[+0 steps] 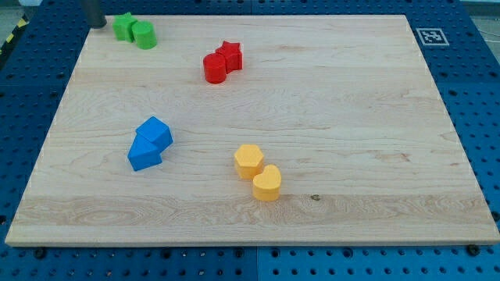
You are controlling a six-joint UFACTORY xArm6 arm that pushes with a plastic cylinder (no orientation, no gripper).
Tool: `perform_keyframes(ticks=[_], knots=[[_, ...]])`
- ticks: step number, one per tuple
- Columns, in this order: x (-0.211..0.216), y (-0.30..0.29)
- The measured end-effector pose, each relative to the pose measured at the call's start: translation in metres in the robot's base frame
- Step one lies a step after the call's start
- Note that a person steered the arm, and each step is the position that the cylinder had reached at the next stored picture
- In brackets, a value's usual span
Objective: Move the green blocks towards the red blocks
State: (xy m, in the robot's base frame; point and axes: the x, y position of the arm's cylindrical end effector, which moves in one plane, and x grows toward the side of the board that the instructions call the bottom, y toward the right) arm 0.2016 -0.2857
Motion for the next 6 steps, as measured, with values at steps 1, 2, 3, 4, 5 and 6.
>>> perform_keyframes(ticks=[1,2,3,4,5,6], knots=[[0.001,0.023],[0.015,0.027],[0.029,0.049],[0.039,0.092],[0.047,0.130],[0.052,0.161]])
